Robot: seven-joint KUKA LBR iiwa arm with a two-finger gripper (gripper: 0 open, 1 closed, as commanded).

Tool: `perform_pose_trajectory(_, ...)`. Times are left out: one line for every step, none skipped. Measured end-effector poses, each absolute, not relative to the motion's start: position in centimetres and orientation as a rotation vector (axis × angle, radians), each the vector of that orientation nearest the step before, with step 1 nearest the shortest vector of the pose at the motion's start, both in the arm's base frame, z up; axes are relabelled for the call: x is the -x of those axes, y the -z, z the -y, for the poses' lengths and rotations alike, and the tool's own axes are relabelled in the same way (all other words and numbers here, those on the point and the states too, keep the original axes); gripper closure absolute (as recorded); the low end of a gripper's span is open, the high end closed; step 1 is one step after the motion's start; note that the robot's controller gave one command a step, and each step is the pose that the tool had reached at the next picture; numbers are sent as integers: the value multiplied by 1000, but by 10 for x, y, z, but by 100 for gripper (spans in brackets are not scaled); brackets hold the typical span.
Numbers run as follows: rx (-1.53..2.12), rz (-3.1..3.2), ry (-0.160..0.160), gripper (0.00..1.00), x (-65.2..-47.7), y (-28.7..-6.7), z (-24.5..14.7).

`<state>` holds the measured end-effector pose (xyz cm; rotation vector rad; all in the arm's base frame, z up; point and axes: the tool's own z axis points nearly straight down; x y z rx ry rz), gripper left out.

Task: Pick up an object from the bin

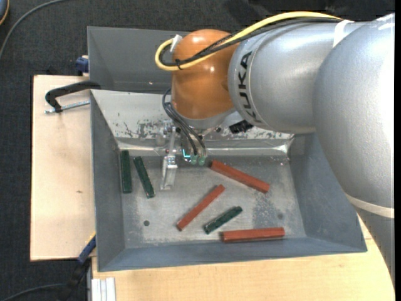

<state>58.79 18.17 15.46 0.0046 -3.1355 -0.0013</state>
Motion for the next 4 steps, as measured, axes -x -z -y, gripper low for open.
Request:
perform_pose_trajectory(472,3100,1,0,-592,-71,-196)
perform_pose_trajectory(477,3109,5,100,-595,-74,-195)
perform_pose_trajectory(504,3112,14,100,-603,-164,-222)
perform_pose_trajectory(874,3014,1,100,-551,-143,-201)
